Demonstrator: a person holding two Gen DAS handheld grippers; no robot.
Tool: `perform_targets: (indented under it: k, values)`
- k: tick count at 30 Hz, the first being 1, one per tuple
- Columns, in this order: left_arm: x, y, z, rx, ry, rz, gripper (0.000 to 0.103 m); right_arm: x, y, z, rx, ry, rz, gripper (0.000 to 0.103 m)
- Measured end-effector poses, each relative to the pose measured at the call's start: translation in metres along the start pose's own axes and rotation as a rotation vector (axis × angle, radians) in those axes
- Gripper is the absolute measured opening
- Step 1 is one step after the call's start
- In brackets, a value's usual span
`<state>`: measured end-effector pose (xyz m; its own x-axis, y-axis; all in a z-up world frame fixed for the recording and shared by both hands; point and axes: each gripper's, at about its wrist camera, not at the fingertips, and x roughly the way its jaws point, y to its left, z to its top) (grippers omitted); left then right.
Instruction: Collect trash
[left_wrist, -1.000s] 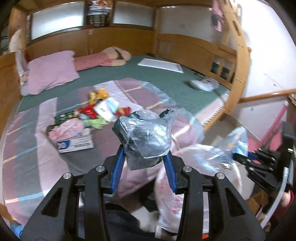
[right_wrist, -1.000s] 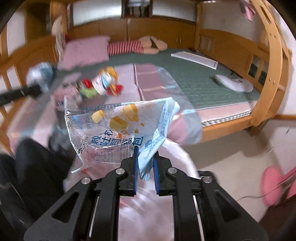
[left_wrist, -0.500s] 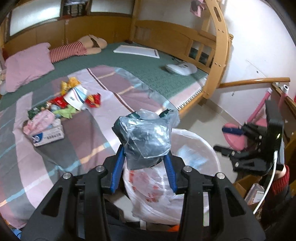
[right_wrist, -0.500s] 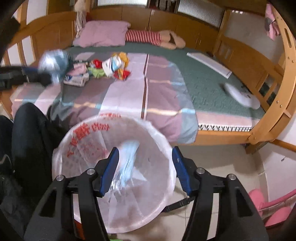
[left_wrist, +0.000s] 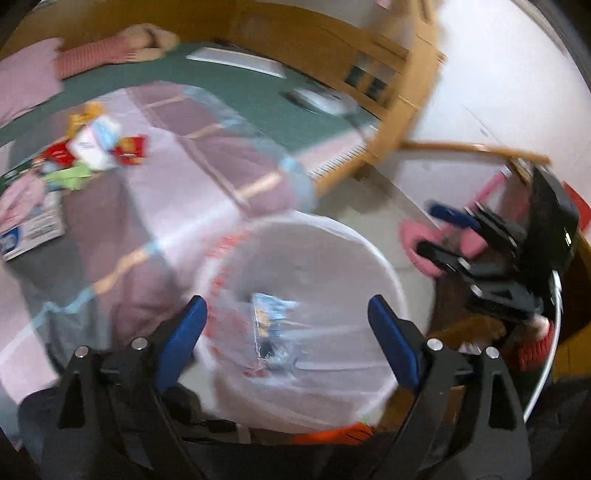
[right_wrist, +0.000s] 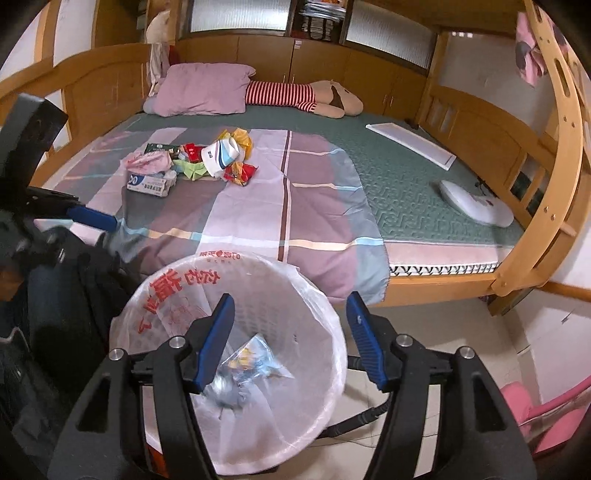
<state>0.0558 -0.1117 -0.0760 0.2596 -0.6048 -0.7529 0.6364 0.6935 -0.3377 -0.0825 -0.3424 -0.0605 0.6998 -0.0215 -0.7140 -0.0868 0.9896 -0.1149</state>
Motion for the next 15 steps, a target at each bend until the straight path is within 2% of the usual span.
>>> perform_targets:
  k: [4,6,9,11,12,15]
  values:
    - [-0.02,0.055,0.011,-0.114,-0.08,0.172,0.089,0.017,0.003,0.0,0.069,0.005,0.014,0.071]
    - [-0.034,0.095,0.018,-0.191,-0.122,0.29,0.089,0.028,0.007,0.001,0.105,0.017,0.027,0.075]
    - [-0.051,0.144,0.033,-0.243,-0.193,0.494,0.089,0.05,0.023,0.01,0.132,0.051,0.063,0.082]
    - [-0.055,0.175,0.044,-0.267,-0.214,0.575,0.091,0.062,0.036,0.015,0.128,0.071,0.086,0.082]
    - [-0.054,0.194,0.052,-0.293,-0.218,0.585,0.097,0.069,0.043,0.019,0.126,0.08,0.104,0.082]
    - [-0.045,0.241,0.07,-0.38,-0.198,0.55,0.098,0.088,0.062,0.028,0.129,0.115,0.158,0.082]
